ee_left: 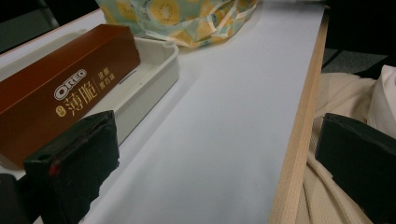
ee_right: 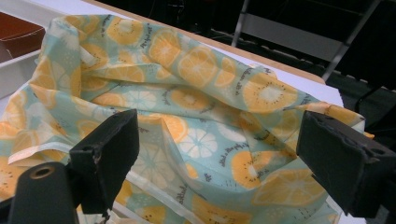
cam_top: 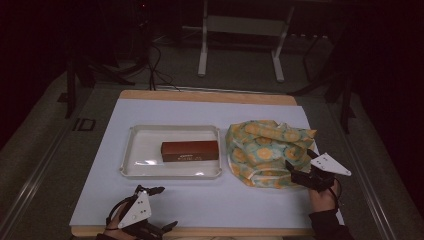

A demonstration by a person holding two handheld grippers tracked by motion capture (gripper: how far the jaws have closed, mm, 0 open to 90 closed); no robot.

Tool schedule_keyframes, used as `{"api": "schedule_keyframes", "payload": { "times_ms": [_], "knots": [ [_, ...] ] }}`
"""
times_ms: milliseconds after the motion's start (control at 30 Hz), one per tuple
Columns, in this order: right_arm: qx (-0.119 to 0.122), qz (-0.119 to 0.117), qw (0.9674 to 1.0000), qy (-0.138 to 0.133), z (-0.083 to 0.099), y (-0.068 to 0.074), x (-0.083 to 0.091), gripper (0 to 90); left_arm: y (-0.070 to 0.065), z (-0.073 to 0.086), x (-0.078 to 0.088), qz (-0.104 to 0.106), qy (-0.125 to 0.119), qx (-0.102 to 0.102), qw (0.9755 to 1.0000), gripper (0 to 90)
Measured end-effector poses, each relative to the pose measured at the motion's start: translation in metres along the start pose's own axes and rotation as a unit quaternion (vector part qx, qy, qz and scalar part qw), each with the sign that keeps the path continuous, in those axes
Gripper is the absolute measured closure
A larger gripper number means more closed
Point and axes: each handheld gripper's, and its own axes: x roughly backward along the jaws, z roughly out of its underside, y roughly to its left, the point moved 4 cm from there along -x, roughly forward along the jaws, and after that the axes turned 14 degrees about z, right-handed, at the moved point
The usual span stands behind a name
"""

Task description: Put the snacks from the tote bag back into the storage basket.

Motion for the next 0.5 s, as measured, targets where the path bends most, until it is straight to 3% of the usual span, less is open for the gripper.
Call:
{"api": "schedule_keyframes", "payload": {
  "times_ms": [500],
  "knots": [
    [-0.007, -0.011, 0.9999, 0.002, 0.0007, 0.0028, -0.0007, 13.3, 0.0000, -0.0003, 0.0005, 0.000, -0.002, 0.001, 1.0000, 0.0]
  ]
}}
